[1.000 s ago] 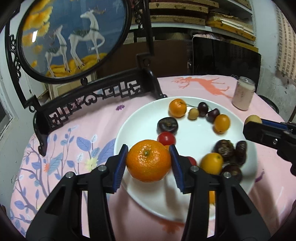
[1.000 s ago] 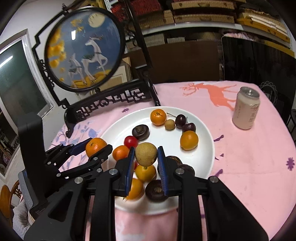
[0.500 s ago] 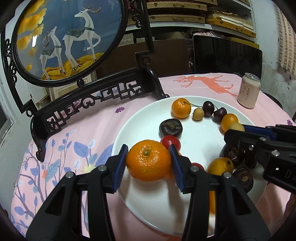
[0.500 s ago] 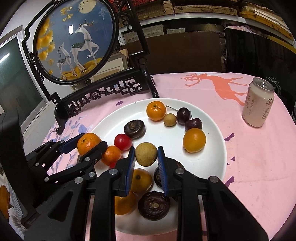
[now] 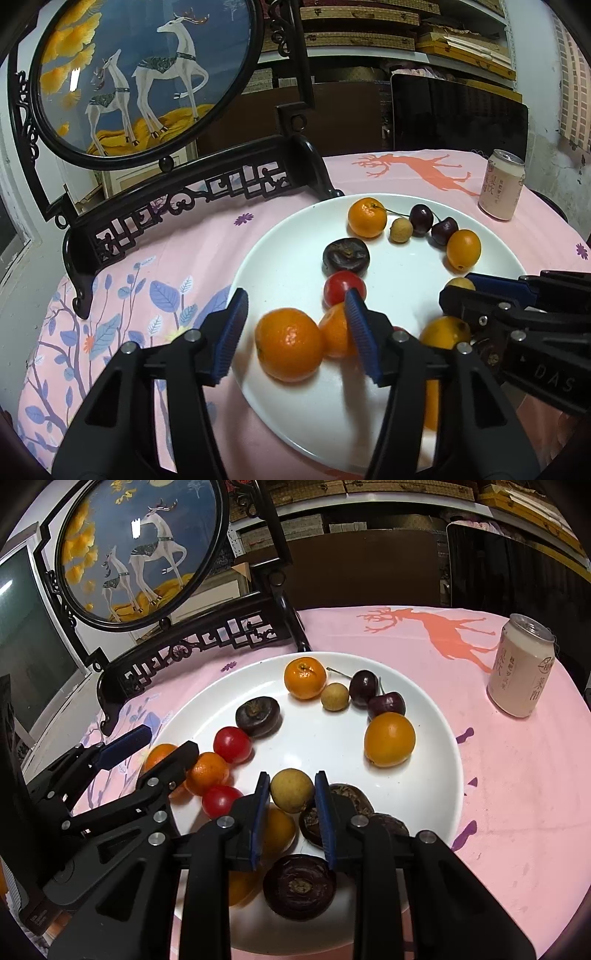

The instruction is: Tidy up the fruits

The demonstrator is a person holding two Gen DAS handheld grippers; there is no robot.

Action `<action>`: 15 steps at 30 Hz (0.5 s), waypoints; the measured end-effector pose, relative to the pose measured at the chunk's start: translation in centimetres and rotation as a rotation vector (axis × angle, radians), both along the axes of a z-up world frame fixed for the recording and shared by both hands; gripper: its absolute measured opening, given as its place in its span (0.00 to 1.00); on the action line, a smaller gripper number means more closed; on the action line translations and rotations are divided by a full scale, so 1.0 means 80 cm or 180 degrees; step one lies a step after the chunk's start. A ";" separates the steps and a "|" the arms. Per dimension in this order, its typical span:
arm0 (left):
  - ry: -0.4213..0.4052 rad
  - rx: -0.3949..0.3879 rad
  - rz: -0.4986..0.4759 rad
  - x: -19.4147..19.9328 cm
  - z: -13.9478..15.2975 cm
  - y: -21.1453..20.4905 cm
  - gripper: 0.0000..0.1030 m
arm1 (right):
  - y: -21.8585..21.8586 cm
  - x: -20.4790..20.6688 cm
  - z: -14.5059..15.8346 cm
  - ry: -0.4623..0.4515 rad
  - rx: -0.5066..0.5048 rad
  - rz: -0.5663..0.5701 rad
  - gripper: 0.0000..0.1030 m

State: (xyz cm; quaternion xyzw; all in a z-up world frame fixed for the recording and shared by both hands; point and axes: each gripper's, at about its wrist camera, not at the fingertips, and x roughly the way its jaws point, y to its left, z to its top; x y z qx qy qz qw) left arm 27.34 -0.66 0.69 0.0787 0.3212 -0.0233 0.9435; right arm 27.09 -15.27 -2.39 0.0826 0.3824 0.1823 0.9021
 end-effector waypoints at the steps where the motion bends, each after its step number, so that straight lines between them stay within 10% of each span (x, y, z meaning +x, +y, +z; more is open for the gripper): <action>1: -0.0001 -0.0007 0.0003 0.000 0.000 0.000 0.55 | 0.001 0.000 0.000 -0.0006 -0.0012 -0.0003 0.26; 5: -0.0084 0.0063 0.0132 0.000 -0.002 0.001 0.81 | 0.003 -0.001 0.000 -0.0023 -0.0035 0.0018 0.31; 15: 0.0133 -0.0126 0.0065 -0.010 0.004 0.014 0.95 | -0.020 -0.029 0.029 -0.0170 0.0029 -0.0283 0.80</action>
